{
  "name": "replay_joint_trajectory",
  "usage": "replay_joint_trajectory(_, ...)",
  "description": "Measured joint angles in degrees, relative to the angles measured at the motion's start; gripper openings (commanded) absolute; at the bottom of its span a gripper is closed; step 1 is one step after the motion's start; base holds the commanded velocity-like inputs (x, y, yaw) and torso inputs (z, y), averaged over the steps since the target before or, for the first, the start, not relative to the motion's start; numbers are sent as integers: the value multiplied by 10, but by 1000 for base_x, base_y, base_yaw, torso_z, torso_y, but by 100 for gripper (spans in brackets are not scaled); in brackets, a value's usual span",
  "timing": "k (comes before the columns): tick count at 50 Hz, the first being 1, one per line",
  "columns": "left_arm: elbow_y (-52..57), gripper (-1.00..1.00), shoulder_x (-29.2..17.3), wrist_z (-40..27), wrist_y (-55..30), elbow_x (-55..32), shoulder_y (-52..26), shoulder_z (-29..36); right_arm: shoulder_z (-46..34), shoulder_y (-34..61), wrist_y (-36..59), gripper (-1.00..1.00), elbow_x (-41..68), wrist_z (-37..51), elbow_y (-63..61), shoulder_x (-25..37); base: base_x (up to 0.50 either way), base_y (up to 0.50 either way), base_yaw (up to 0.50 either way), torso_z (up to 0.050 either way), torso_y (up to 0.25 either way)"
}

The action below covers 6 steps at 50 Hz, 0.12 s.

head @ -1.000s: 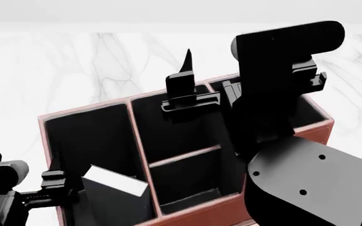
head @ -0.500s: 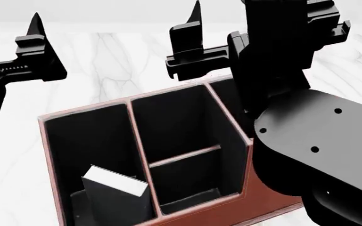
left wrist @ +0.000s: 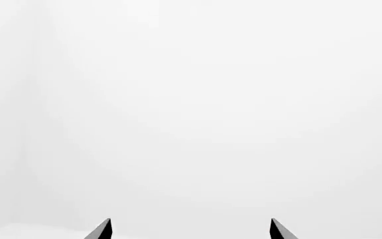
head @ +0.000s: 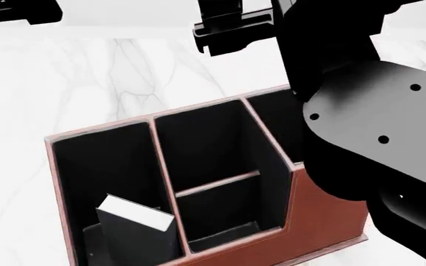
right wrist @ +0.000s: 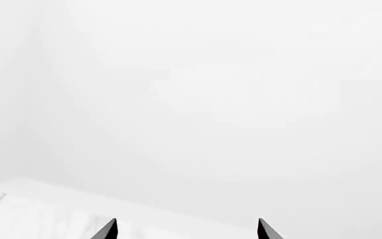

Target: Pick up the book and place it in the left compartment of the caddy.

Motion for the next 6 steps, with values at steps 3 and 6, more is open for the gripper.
replay_joint_trajectory(3, 0, 100, 1, -2, -3, -2, -8, 1, 2, 5, 4, 100, 1, 0, 0, -1, 0, 0, 0, 0, 0)
replay_joint_trajectory(6, 1, 100, 1, -3, -6, -3, -15, 2, 3, 10, 7, 100, 3, 1, 0, -1, 0, 0, 0, 0, 0)
